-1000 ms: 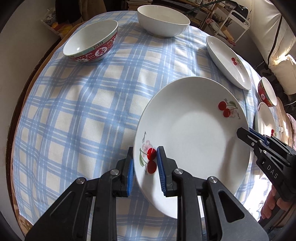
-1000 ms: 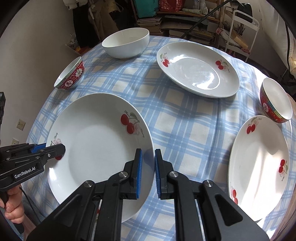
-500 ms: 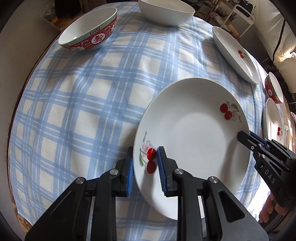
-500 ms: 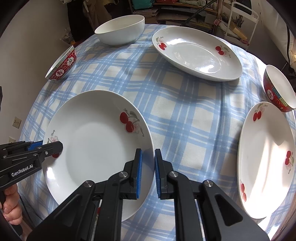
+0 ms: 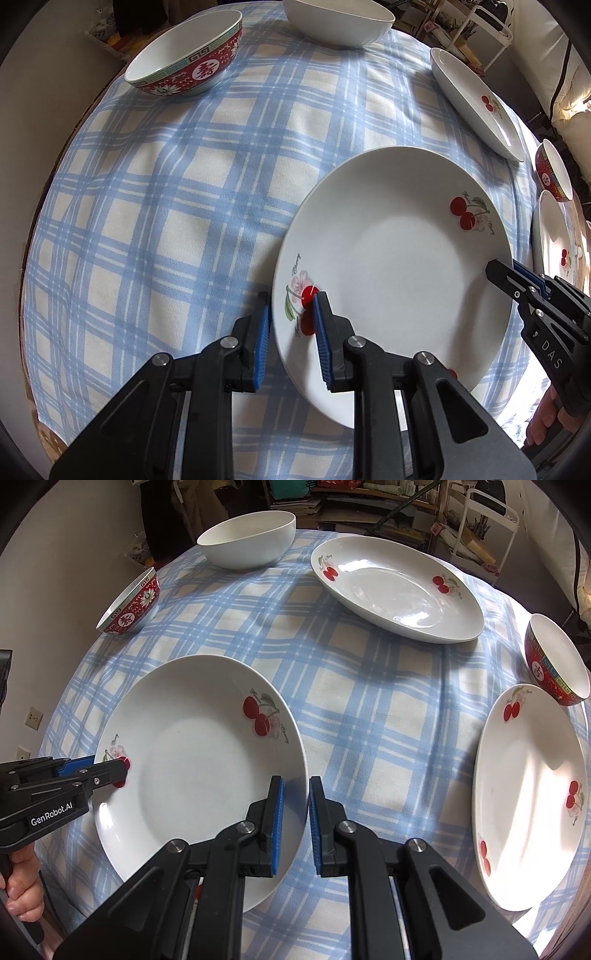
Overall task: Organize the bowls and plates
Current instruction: 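Lift the plate with both grippers and carry it across the table, then lower the plate onto the cloth and open both grippers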
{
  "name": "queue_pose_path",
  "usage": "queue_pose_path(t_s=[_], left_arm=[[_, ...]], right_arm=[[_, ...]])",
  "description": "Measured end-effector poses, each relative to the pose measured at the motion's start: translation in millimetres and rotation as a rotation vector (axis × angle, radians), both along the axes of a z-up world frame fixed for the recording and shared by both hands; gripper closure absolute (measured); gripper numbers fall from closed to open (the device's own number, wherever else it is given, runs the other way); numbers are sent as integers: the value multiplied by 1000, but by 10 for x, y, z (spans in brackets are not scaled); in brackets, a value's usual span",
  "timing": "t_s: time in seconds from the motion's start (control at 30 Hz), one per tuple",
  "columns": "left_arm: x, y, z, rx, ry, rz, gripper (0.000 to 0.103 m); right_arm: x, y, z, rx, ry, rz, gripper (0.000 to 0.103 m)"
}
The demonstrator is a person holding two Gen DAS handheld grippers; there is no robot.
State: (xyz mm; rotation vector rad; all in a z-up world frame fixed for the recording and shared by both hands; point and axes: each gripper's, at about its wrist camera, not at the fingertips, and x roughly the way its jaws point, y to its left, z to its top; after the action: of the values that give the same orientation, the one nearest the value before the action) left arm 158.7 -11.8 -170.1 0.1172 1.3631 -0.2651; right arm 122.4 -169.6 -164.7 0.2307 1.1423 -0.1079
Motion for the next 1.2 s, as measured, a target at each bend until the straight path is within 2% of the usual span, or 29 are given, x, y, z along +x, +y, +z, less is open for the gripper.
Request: queue_pose_path(t_s=[0.13,0.23,0.4,0.5,0.57,0.63,0.67,0.7,0.77,0.8,0.83,0.87,0.9,0.93,1.2], left_arm=[[-28,26,73,34,-26,13,80],[-29,47,163,29,-44,25,81],[-57,-13,297,49,-72,-3,80],[-68,-144,376,37,-80,-29,79],[-86,-230,448,45,-107,-48,76],[-99,-320,516,54,-141,-58,65],[-94,-385,547,62,-159,-64,55],[-99,-438,580,70,-176,-72,52],[-98,-545,637,88,-194,-90,48],[-94,-606,654,95,-194,-98,42],[-91,-661,667,101,-192,-105,37],[-96,-724,678,103,-192,-114,25],[-102,-790,695,105,-196,-124,18],[-113,-859,709,103,-203,-134,16],[-159,-1396,781,57,-200,-176,13]], right_arm=[[-30,-47,78,3,-13,-16,88],[-74,-114,204,19,-46,-32,88],[-102,-233,354,38,-68,-52,88],[-78,-322,446,10,-61,-52,87],[-66,-402,531,-21,-61,-54,81],[-89,-506,618,-50,-73,-72,60],[-111,-567,659,-56,-83,-79,56],[-132,-629,696,-57,-89,-81,50],[-173,-745,746,-60,-89,-79,44],[-190,-798,761,-65,-88,-77,38],[-209,-856,772,-69,-88,-79,26],[-231,-915,779,-74,-89,-85,20],[-261,-976,785,-76,-95,-93,8],[-297,-1039,795,-76,-105,-105,3],[-538,-1556,807,4,-149,-199,2]])
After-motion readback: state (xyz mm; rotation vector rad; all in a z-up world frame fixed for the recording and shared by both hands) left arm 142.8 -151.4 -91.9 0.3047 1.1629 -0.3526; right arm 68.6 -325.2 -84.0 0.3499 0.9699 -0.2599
